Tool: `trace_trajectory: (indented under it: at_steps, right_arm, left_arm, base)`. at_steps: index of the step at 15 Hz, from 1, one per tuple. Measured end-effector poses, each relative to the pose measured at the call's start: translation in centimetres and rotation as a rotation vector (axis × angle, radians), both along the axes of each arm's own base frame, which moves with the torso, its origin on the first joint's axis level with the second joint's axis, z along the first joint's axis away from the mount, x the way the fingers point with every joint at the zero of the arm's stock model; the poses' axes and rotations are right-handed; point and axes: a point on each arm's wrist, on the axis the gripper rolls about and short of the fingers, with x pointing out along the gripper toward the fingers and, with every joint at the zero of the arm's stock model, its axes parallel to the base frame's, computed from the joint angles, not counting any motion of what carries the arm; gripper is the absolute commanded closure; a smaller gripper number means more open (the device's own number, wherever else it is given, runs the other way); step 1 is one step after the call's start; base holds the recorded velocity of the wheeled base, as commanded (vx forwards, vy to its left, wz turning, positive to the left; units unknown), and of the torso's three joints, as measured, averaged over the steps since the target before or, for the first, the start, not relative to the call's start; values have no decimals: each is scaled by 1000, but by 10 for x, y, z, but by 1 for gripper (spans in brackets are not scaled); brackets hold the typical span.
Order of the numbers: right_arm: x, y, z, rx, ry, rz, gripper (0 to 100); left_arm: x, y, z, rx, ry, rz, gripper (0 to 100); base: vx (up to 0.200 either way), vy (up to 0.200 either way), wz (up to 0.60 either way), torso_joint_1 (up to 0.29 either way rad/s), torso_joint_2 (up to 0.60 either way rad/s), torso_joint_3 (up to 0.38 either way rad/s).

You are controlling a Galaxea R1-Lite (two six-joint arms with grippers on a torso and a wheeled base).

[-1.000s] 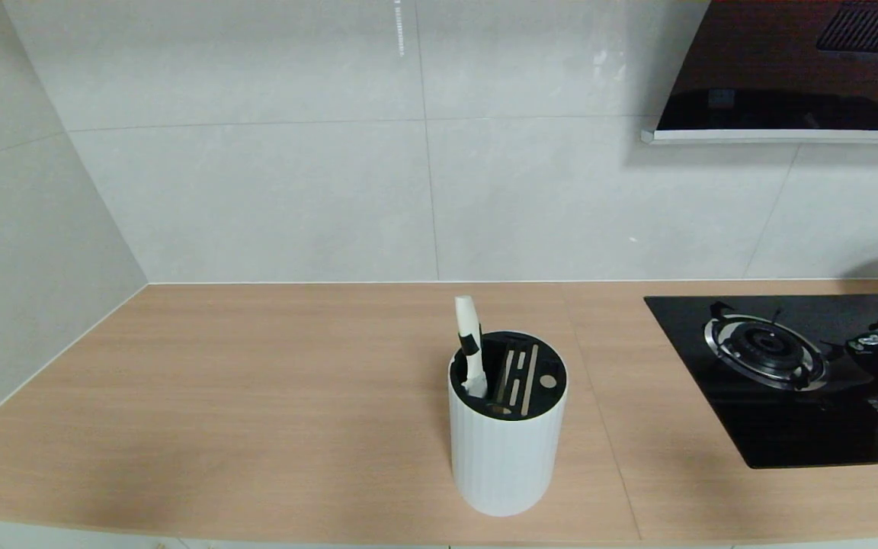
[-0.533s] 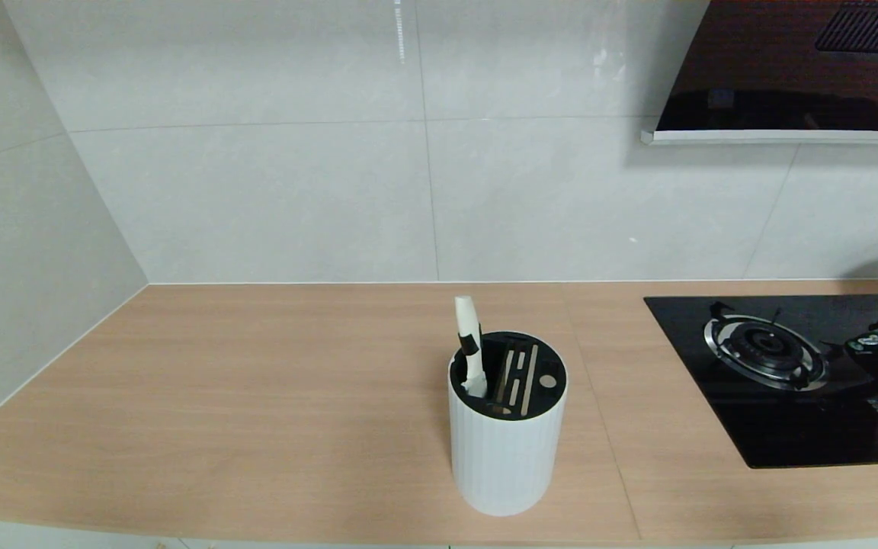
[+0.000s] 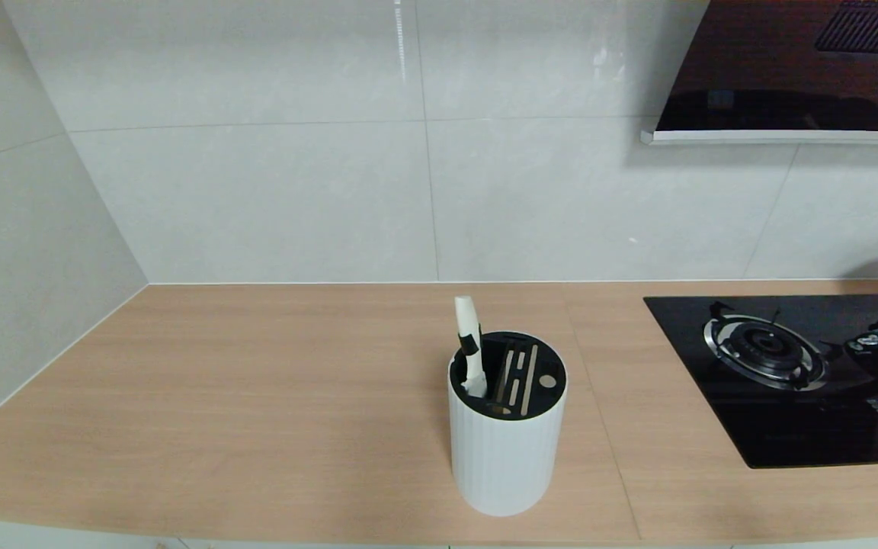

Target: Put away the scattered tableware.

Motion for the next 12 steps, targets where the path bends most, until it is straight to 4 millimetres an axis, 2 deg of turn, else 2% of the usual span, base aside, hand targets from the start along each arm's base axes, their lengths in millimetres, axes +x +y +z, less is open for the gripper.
trace_trajectory:
  at_steps: [2, 4, 6, 8, 12]
  right_arm:
    - [6, 1, -21, 25, 78, 49, 0]
    - [8, 1, -25, 33, 90, 62, 0]
    - [8, 3, -25, 42, 89, 133, 0]
    - [9, 6, -29, 46, 126, 283, 0]
    - [9, 7, -30, 41, 134, 319, 0]
  left_arm:
    - [7, 0, -26, 64, 131, 24, 0]
    - [8, 0, -37, 80, 204, 22, 0]
    - [8, 0, -37, 62, 200, 22, 0]
    - [8, 0, -37, 51, 200, 21, 0]
    - [8, 0, -37, 51, 199, 22, 0]
  base:
    - [0, 0, 0, 0, 0, 0]
    - [0, 0, 0, 0, 0, 0]
    - [0, 0, 0, 0, 0, 0]
    - [0, 0, 0, 0, 0, 0]
    - [0, 0, 0, 0, 0, 0]
